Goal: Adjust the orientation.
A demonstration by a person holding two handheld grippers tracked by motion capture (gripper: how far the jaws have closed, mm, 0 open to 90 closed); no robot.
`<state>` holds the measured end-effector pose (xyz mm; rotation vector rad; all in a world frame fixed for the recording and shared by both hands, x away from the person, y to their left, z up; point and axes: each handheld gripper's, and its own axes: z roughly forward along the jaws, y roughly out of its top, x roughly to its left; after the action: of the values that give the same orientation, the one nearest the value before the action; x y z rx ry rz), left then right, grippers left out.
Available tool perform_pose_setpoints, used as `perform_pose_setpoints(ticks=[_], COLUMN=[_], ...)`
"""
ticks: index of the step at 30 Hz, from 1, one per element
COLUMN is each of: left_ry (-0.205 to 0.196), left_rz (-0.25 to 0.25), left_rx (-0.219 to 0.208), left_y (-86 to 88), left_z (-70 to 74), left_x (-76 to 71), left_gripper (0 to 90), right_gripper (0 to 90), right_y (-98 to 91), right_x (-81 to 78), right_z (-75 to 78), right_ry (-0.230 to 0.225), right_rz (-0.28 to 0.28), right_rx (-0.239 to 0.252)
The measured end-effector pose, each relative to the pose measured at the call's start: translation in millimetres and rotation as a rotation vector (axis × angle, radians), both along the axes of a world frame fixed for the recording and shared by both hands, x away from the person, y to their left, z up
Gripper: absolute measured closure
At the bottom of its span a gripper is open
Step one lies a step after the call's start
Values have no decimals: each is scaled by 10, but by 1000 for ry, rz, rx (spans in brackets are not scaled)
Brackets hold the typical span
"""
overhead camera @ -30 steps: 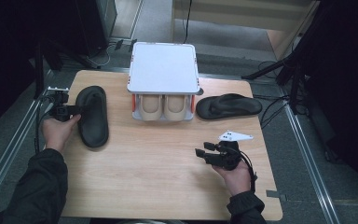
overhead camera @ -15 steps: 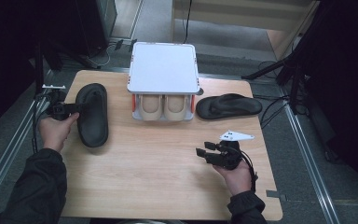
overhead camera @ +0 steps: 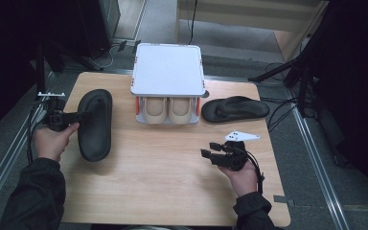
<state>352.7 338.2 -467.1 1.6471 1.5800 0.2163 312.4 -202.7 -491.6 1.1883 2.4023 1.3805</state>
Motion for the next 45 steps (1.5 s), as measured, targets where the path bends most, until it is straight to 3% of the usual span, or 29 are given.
perform_pose_setpoints(ticks=[6, 19, 25, 32, 45], left_ry=[6, 39, 39, 28, 37], left_rz=[-28, -143, -189, -257, -334], left_rx=[20, 42, 21, 22, 0], left_y=[-100, -591, -836, -1115, -1531], left_z=[19, 4, -32, -63, -242], left_x=[-205, -566, -686, -740, -724], left_gripper=[700, 699, 698, 698, 695], right_gripper=[488, 488, 488, 488, 487], right_y=[24, 98, 103, 76, 9], right_x=[75, 205, 228, 223, 189], right_z=[13, 39, 39, 51, 52], right_ry=[0, -9, -9, -13, -16], right_rz=[4, 25, 23, 14, -6], right_rx=[-2, 11, 14, 16, 18])
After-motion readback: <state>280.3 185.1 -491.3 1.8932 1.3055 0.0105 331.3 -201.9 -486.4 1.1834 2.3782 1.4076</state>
